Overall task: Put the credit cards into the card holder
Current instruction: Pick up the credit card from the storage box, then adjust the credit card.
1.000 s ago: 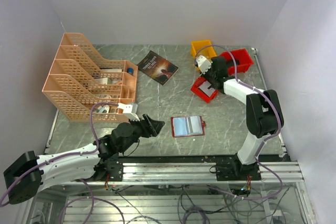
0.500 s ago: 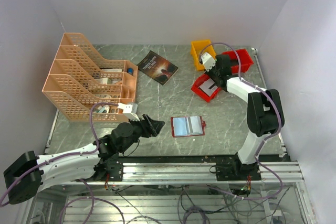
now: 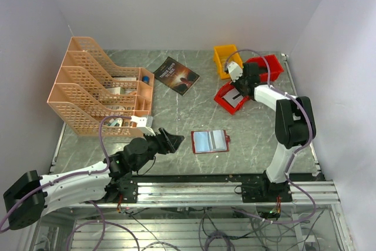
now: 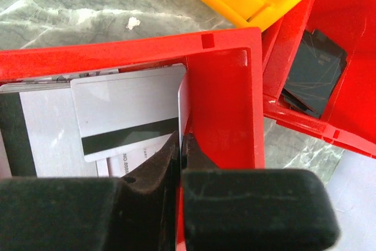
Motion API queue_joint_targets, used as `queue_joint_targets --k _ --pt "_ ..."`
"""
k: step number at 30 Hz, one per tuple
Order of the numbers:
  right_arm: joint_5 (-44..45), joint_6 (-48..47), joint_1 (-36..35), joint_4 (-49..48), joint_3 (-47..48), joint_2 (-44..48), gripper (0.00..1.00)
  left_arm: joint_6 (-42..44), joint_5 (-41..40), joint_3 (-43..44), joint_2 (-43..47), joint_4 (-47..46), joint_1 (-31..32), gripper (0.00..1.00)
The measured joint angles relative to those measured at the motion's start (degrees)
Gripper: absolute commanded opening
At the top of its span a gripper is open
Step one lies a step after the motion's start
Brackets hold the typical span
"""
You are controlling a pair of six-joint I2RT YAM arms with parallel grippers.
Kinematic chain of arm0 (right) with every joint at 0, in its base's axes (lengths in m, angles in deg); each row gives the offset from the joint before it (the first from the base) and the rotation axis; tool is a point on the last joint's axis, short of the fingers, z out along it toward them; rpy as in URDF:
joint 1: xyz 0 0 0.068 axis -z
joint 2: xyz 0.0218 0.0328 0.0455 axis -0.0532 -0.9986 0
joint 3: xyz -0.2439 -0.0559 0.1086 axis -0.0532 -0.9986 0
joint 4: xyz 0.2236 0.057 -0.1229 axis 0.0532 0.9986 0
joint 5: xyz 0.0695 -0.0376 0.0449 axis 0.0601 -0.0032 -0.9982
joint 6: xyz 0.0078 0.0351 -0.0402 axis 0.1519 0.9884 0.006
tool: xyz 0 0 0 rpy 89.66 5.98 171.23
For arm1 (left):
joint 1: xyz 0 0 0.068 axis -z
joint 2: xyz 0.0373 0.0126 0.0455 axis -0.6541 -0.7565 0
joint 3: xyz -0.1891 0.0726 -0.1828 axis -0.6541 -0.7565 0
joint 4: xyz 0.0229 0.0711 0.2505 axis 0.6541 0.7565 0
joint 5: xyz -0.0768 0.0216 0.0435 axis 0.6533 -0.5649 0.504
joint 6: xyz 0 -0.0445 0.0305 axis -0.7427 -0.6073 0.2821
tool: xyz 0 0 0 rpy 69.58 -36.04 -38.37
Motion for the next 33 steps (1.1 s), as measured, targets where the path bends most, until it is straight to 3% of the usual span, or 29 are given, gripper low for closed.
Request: queue_joint_targets --k 10,17,22,25,29,33 --pt "-10.8 5.0 3.3 8.4 4.9 9.3 0.00 0.0 0.0 0.0 0.9 0.0 0.0 0.79" --pt "-29.0 9.9 7.1 18.0 11.1 13.0 0.00 0.1 0.5 0.0 1.2 -0.9 0.0 0.85" --pt "-44.4 13.6 8.6 24.9 11.8 12.7 0.00 0.5 1.6 0.0 3.3 -2.9 -0.2 0.99" --pt "-53.2 14.5 8.7 28.8 11.8 12.0 0.00 0.7 2.6 0.0 5.0 -3.9 -0.2 0.99" --pt "-63.8 7.7 8.4 39.1 13.7 9.4 0.00 1.8 4.4 0.5 6.7 -3.8 -0.4 0.98" --pt "-69.9 -8.7 7.2 54.7 17.3 3.7 0.00 4.3 7.4 4.0 6.0 -0.4 -0.6 0.95"
